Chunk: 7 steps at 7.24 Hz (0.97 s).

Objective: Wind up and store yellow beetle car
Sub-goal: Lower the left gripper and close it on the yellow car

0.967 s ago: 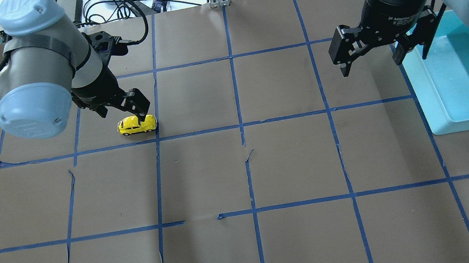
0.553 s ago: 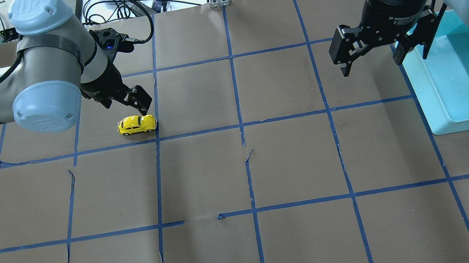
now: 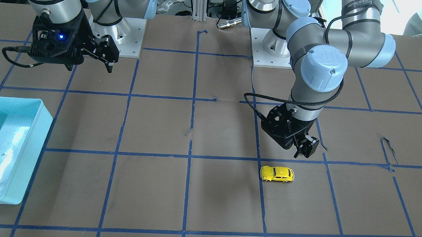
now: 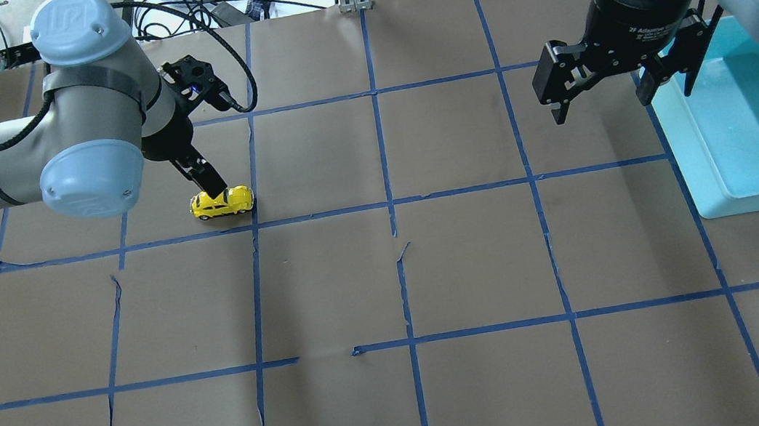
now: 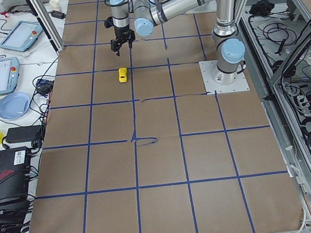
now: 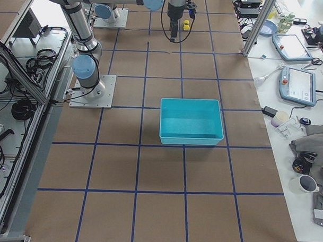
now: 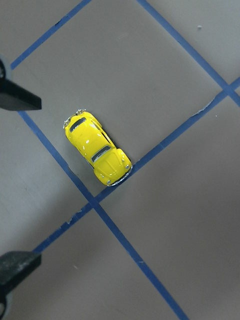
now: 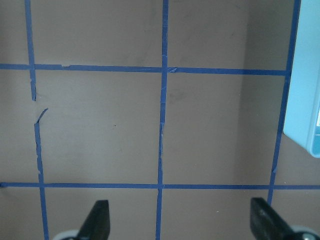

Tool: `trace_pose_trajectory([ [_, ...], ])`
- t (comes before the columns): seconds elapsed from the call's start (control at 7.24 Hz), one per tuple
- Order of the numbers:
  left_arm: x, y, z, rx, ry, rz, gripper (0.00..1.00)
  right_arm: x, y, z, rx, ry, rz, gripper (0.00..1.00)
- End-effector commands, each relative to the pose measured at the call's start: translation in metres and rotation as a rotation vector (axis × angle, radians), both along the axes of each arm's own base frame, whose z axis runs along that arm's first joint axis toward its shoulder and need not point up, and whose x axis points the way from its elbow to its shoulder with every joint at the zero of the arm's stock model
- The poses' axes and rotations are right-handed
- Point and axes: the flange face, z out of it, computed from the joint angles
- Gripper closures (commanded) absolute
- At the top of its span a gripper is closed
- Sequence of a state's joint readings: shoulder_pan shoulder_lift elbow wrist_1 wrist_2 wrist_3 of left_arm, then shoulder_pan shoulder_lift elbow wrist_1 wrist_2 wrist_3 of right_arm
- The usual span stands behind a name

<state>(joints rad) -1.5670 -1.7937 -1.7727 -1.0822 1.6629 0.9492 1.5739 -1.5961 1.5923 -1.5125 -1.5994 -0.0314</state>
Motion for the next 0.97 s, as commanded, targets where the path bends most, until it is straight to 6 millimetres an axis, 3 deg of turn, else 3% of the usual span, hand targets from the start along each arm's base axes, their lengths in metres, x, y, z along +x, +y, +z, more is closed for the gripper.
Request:
trace_pose_trajectory([
  [0.0, 0.000, -0.006, -0.024, 0.060, -0.013, -0.315, 0.00, 0.000, 0.000, 0.000, 0.001, 0.001, -0.001, 0.00],
  [0.14, -0.005, -0.010, -0.031, 0.046, 0.045, -0.376, 0.00, 0.000, 0.000, 0.000, 0.001, -0.001, -0.001, 0.00],
  [0.41, 0.009, -0.035, -0.074, 0.041, 0.066, -0.576, 0.00, 0.000, 0.000, -0.001, 0.002, -0.001, -0.001, 0.00],
  [0.55, 0.013, -0.041, -0.086, 0.057, 0.067, -0.626, 0.01, 0.000, 0.000, -0.001, 0.002, -0.001, -0.001, 0.00],
  [0.83, 0.040, -0.049, -0.107, 0.089, 0.061, -0.728, 0.02, 0.000, 0.001, -0.001, 0.002, -0.001, -0.002, 0.00],
])
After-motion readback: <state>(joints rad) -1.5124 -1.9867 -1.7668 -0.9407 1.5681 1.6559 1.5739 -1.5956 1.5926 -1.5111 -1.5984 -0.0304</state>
